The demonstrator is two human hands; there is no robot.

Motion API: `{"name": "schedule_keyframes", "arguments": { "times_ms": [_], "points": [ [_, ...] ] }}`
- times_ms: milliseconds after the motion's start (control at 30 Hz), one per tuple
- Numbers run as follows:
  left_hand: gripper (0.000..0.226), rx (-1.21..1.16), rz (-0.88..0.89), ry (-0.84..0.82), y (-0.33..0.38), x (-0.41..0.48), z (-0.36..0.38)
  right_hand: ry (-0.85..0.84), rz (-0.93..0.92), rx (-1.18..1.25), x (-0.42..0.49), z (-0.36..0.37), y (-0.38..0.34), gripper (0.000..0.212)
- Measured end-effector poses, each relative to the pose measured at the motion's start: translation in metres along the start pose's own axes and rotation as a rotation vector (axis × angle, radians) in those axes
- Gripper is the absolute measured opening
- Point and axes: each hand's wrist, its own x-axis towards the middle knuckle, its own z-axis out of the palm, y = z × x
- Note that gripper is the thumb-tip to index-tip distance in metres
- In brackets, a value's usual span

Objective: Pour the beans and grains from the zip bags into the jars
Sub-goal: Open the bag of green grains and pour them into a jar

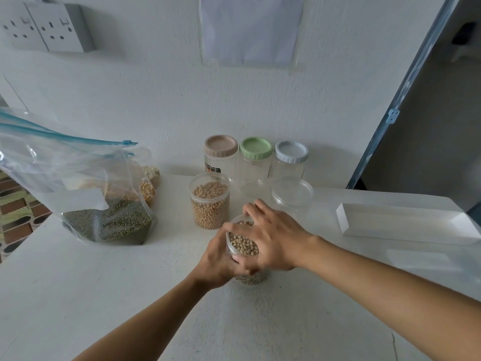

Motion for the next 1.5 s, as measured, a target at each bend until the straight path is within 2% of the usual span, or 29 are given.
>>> {"name": "schedule_keyframes", "arguments": {
  "times_ms": [67, 200, 333, 433, 533, 600, 667, 800, 900, 1067, 1167, 1267, 1367, 1433, 1500],
  "points": [
    [0.096, 0.017, -0.023, 0.043, 0.0, -0.004, 0.003, 0.075, 0.05, 0.0, 0.001, 0.008, -0.004, 0.068],
    [0.09, 0.11, -0.003, 0.103, 0.002, -0.007, 0.005, 0.182, 0.115, -0.043, 0.002, 0.016, -0.007, 0.072],
    [0.096, 0.115, 0.001, 0.084, 0.01, -0.006, 0.005, 0.273, 0.153, 0.014, 0.002, 0.021, -0.009, 0.074],
    [0.101, 0.146, -0.016, 0.032, 0.012, -0.001, -0.002, 0.357, 0.227, 0.231, -0.001, 0.034, -0.008, 0.078],
    [0.098, 0.215, -0.053, 0.004, 0.011, 0.002, -0.007, 0.425, 0.275, 0.708, -0.01, 0.049, -0.002, 0.089],
    [0.092, 0.208, -0.06, -0.042, 0.005, 0.002, -0.008, 0.386, 0.299, 0.964, -0.019, 0.051, 0.006, 0.095],
    [0.092, 0.194, -0.057, -0.075, 0.001, 0.003, -0.008, 0.338, 0.305, 1.062, -0.025, 0.053, 0.012, 0.096],
    [0.097, 0.189, -0.04, -0.009, 0.003, 0.001, -0.004, 0.332, 0.227, 0.896, -0.023, 0.062, 0.01, 0.093],
    [0.097, 0.187, -0.008, 0.073, 0.006, 0.001, 0.001, 0.411, 0.272, 0.724, -0.019, 0.067, 0.005, 0.091],
    [0.083, 0.181, -0.011, 0.139, 0.003, -0.002, 0.01, 0.443, 0.296, 0.688, -0.019, 0.068, 0.0, 0.087],
    [0.082, 0.187, -0.015, 0.128, 0.006, -0.003, 0.008, 0.435, 0.288, 0.853, -0.019, 0.065, -0.001, 0.083],
    [0.09, 0.221, -0.066, 0.054, 0.011, -0.003, 0.003, 0.387, 0.335, 1.105, -0.023, 0.064, -0.003, 0.096],
    [0.097, 0.225, -0.168, -0.02, 0.022, -0.011, -0.006, 0.358, 0.447, 1.259, -0.034, 0.072, -0.007, 0.105],
    [0.101, 0.09, -0.297, -0.009, 0.029, -0.023, -0.018, 0.32, 0.537, 1.311, -0.042, 0.077, -0.01, 0.091],
    [0.087, -0.064, -0.394, 0.041, 0.035, -0.034, -0.027, 0.266, 0.607, 1.381, -0.048, 0.077, -0.012, 0.077]
  ]
}}
